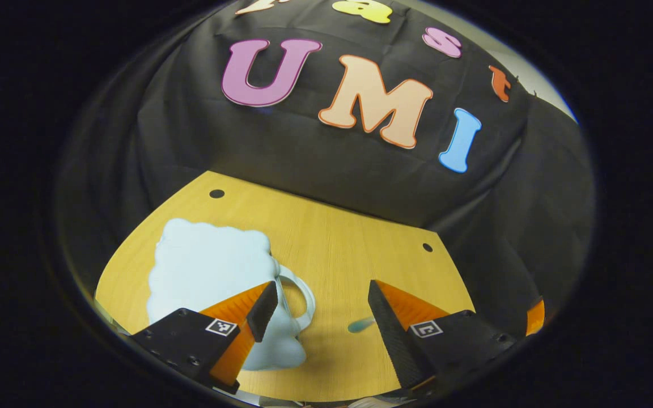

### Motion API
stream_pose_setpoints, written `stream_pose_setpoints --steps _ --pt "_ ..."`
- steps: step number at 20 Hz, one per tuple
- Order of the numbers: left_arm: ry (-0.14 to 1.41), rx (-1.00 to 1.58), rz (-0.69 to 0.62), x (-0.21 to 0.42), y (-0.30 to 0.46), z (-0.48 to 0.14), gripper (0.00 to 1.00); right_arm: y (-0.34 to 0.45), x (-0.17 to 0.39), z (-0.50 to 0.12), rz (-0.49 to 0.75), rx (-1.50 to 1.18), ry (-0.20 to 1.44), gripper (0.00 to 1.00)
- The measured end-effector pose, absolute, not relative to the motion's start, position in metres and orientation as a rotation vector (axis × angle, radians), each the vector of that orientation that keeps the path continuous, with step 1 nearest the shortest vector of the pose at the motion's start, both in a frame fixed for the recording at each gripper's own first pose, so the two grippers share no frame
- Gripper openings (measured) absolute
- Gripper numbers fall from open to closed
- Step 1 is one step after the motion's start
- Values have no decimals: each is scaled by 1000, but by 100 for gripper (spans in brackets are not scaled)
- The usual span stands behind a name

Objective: First open the suitcase, pack the skin care products into it, and then close the suitcase.

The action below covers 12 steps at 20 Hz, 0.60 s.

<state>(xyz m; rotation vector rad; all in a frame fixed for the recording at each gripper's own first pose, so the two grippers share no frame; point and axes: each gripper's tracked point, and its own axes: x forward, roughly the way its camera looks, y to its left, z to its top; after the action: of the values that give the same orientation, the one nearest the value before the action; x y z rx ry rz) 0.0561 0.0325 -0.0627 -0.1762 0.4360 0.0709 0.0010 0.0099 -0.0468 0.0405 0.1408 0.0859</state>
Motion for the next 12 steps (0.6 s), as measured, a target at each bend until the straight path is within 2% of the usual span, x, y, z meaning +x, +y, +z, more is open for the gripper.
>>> stream_pose_setpoints --steps 1,7,10,12 --pt "472 -188 76 61 34 -67 94 9 0 -50 85 47 152 98" --pt "736 -196 122 87 32 -110 95 4 0 -66 84 79 197 98" --pt "831 -175 130 101 29 -130 94 4 0 -75 88 95 227 94" --pt "874 -162 137 111 28 -143 89 1 -1 -79 83 94 236 98"
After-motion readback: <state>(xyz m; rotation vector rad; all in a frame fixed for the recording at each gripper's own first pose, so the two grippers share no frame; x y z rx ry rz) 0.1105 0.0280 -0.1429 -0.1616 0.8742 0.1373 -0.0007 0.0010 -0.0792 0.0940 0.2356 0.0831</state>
